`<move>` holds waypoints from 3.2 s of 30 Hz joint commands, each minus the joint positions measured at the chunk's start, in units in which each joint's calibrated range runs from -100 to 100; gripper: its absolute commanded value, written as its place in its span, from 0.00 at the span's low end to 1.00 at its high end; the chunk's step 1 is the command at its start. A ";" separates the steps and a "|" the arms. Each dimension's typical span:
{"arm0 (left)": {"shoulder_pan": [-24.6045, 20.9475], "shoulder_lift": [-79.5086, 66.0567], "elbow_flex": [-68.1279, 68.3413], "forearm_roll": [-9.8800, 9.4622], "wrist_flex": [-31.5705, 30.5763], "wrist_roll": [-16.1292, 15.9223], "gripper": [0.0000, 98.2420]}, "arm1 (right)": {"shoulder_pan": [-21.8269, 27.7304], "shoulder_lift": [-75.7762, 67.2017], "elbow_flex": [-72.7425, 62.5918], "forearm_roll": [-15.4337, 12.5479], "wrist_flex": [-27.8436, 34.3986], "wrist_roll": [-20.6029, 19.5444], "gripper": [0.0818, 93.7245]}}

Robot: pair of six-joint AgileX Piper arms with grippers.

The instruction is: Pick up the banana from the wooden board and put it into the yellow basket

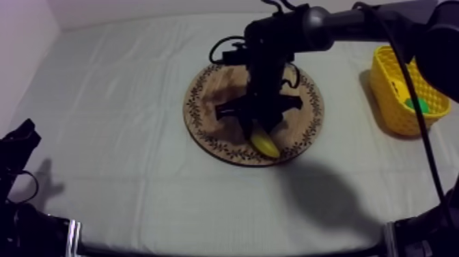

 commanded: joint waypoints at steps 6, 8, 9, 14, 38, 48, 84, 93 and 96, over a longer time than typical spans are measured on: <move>-0.02 0.02 0.03 -0.01 -0.01 0.00 0.00 | -0.09 -2.70 0.00 0.49 1.09 -0.28 0.28; -0.02 0.02 0.03 -0.01 -0.01 0.00 0.00 | -0.19 -4.27 0.18 0.50 1.65 -0.24 0.28; -0.02 0.02 0.03 -0.01 -0.01 0.00 0.00 | -0.25 -5.13 0.28 0.50 2.01 -0.20 0.28; -0.02 0.02 0.03 -0.01 -0.01 0.00 0.00 | -0.46 -10.23 1.01 0.47 4.39 0.04 0.28; -0.02 0.02 0.03 -0.01 -0.01 0.00 0.00 | 7.75 -45.45 12.54 6.61 18.25 11.49 0.29; -0.02 0.02 0.03 -0.01 -0.01 0.00 0.00 | 18.83 -48.75 9.53 10.20 20.87 18.31 0.29; -0.02 0.02 0.03 -0.01 -0.01 0.02 0.00 | 39.15 -41.16 12.45 15.45 12.91 25.28 0.31; -0.02 0.02 0.03 -0.01 -0.01 0.00 0.00 | 38.68 -30.74 12.52 15.20 8.07 22.57 0.31; -0.02 0.02 0.03 -0.01 -0.01 0.00 0.00 | 38.66 -27.70 11.95 15.07 6.28 22.12 0.31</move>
